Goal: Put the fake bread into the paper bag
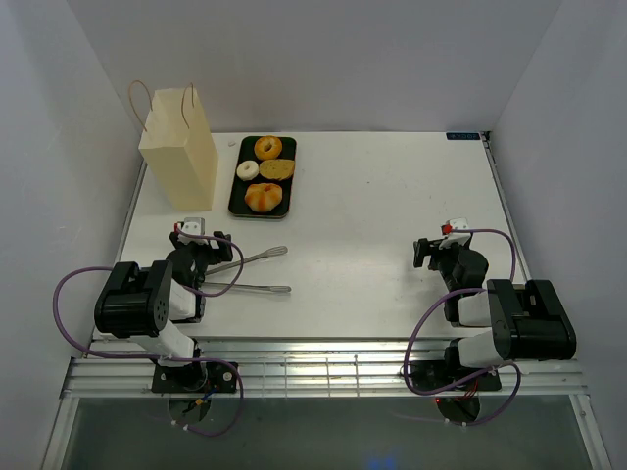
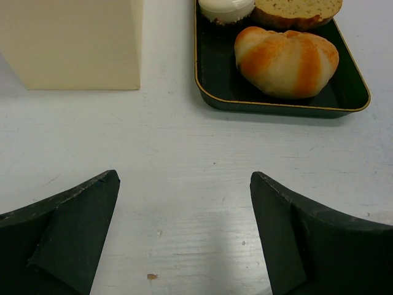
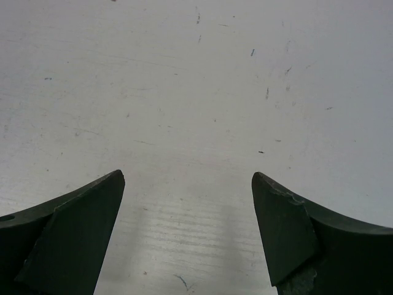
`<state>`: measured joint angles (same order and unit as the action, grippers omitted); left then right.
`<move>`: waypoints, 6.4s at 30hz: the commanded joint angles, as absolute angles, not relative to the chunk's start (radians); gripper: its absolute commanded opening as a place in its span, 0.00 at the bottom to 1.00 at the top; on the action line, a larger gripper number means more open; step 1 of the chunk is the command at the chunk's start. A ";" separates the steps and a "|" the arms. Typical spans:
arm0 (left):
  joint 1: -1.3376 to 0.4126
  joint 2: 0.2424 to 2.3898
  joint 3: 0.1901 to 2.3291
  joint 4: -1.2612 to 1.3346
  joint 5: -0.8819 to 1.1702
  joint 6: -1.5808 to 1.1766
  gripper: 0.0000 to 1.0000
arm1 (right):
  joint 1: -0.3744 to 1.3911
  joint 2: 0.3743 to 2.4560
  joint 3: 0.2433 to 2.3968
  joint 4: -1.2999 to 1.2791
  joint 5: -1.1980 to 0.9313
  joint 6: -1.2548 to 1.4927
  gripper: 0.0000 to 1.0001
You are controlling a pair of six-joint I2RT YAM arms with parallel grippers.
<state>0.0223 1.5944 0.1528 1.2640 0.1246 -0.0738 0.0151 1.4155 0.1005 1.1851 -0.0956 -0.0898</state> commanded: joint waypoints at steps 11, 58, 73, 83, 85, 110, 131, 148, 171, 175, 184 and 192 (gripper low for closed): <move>0.017 1.504 0.118 1.328 0.152 -0.034 0.98 | 0.014 1.408 0.118 1.261 -0.074 -0.118 0.90; 0.020 0.755 0.712 -0.526 0.176 -0.635 0.98 | 1.166 1.683 0.969 0.219 0.011 0.489 0.90; 0.018 0.724 0.755 -0.589 0.164 -0.623 0.98 | 1.128 1.845 1.081 0.284 -0.023 0.551 0.90; 0.020 0.707 0.761 -0.607 0.190 -0.615 0.98 | 0.905 1.960 1.196 0.272 -0.127 0.555 0.90; 0.020 0.710 0.761 -0.607 0.196 -0.612 0.98 | 0.862 2.020 1.274 0.246 -0.179 0.545 0.90; -0.049 1.341 0.874 -0.353 -0.002 -0.275 0.96 | 0.799 1.235 0.718 0.178 -0.014 0.364 0.90; -0.182 1.572 0.879 -0.377 -0.129 -0.316 0.63 | 0.770 0.924 0.552 0.169 0.044 0.345 0.90; -0.459 1.643 0.975 -0.373 -0.064 -0.521 0.32 | 0.769 0.893 0.541 0.127 0.067 0.351 0.90; -0.646 1.374 0.741 -0.178 -0.063 -0.500 0.98 | 0.767 0.851 0.523 0.023 0.112 0.348 0.90; -0.690 1.371 0.700 -0.120 -0.090 -0.468 0.98 | 0.767 0.851 0.540 0.002 0.120 0.353 0.90; -0.785 1.471 0.693 -0.077 -0.241 -0.422 0.98 | 0.765 0.787 0.531 -0.043 0.140 0.330 0.90; -0.807 1.584 0.684 -0.022 -0.276 -0.445 0.85 | 0.764 0.750 0.517 -0.064 0.164 0.322 0.90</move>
